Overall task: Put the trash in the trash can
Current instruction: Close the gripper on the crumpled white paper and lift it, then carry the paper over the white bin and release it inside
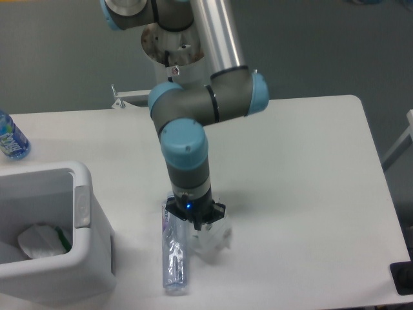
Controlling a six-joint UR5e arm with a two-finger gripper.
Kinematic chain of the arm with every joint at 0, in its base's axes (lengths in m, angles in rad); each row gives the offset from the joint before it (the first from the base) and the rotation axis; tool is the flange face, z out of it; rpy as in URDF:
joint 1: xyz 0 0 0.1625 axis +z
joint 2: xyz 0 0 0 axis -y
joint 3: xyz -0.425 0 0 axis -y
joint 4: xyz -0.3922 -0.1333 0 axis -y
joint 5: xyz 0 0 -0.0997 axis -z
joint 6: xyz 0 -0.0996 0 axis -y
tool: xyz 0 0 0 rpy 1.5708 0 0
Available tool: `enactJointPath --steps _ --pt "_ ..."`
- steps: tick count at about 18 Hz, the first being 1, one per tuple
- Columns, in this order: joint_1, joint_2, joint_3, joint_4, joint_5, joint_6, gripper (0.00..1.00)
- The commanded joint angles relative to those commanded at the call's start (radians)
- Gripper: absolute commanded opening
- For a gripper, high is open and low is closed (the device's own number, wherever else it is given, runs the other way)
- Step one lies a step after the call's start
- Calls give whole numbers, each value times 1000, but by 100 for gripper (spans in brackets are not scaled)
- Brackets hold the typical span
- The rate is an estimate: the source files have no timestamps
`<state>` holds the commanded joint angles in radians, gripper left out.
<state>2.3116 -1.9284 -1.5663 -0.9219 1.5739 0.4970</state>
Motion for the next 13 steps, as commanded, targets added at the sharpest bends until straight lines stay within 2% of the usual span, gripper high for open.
enactJointPath --steps 2,4,6,10,13 --pt "15 28 29 0 -15 -6 0" --pt "44 49 78 0 -102 -35 0" --pt "78 72 127 2 -226 -142 0" --pt "98 77 277 3 -434 -366 0" --pt "88 83 295 12 -511 -425 0"
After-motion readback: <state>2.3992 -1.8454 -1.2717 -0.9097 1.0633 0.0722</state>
